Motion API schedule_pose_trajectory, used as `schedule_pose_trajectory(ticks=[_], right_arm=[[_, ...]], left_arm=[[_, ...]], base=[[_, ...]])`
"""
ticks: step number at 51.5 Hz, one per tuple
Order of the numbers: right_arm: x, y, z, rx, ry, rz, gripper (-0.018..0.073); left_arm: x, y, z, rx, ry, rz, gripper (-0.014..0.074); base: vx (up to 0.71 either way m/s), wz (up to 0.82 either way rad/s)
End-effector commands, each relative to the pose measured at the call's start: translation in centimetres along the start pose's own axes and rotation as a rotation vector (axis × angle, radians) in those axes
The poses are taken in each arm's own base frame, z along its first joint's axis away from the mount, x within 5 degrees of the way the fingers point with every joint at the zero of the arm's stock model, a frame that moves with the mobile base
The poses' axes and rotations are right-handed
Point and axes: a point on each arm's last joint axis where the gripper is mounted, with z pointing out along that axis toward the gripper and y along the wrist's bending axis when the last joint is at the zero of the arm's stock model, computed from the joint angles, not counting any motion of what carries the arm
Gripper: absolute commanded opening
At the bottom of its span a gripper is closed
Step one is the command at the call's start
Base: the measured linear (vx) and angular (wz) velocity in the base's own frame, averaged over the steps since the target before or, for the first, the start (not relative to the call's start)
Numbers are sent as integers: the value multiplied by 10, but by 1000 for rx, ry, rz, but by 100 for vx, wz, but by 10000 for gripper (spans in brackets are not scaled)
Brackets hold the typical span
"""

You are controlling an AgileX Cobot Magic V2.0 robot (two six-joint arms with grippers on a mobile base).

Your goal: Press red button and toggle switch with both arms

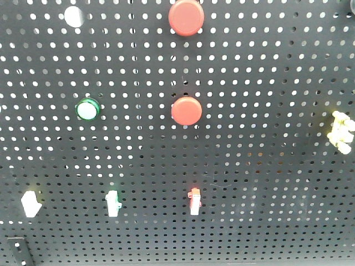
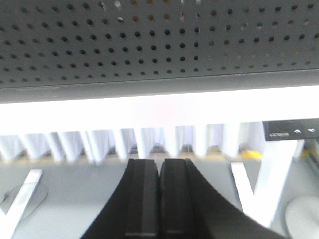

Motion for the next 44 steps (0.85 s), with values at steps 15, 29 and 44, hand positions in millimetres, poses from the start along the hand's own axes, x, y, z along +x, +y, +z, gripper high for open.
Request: schedule_pose_trajectory(ticks=[15, 29, 44], right_arm=[[-10, -1, 0, 8, -190, -28, 0], [-10, -1, 0, 8, -191, -28, 0], [-10, -1, 0, 8, -191, -28, 0]], left_arm=[[3, 0, 0, -10, -64, -12, 1], [3, 0, 0, -10, -64, -12, 1], [3, 0, 0, -10, -64, -12, 1]], base=[[0, 0], [0, 0], [0, 0]])
